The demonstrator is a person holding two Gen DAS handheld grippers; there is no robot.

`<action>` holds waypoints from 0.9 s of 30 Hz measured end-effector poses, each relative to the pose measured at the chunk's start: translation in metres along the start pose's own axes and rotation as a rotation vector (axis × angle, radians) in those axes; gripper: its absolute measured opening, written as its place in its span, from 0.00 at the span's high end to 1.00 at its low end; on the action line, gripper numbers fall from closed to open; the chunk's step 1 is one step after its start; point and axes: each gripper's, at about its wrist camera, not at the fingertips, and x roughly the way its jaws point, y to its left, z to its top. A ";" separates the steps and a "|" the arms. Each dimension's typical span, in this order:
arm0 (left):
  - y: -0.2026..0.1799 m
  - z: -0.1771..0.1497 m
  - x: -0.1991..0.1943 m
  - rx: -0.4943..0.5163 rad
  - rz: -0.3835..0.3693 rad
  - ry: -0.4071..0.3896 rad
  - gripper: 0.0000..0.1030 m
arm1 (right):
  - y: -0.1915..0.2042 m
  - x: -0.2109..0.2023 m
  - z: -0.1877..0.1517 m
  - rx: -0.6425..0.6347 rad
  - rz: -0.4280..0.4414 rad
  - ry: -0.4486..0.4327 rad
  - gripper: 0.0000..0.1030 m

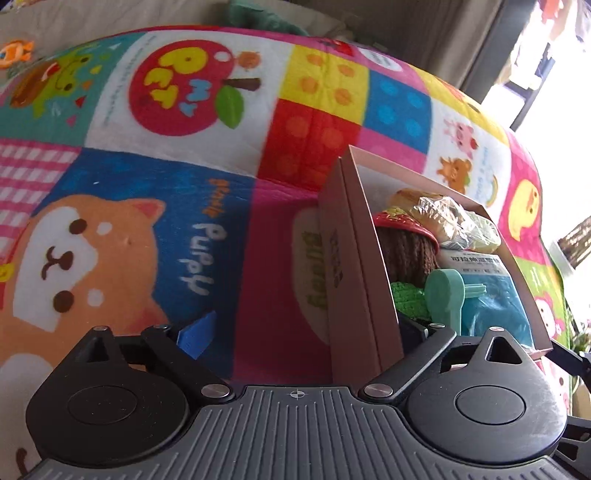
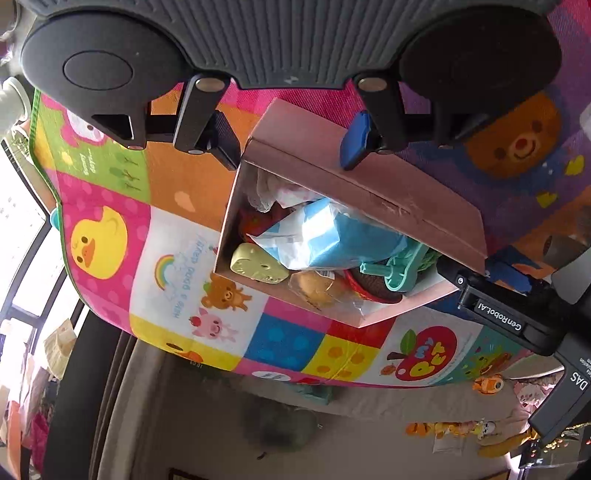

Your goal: Organize objects

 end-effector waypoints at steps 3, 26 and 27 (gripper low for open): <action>0.010 0.006 0.001 0.015 0.023 -0.031 0.03 | 0.009 0.015 0.012 0.020 0.000 0.014 0.41; -0.031 -0.139 -0.106 0.233 0.076 -0.196 0.04 | 0.035 -0.061 -0.055 0.356 0.020 0.154 0.00; -0.034 -0.145 -0.102 0.238 0.084 -0.180 0.04 | 0.038 -0.063 -0.060 0.357 0.025 0.165 0.00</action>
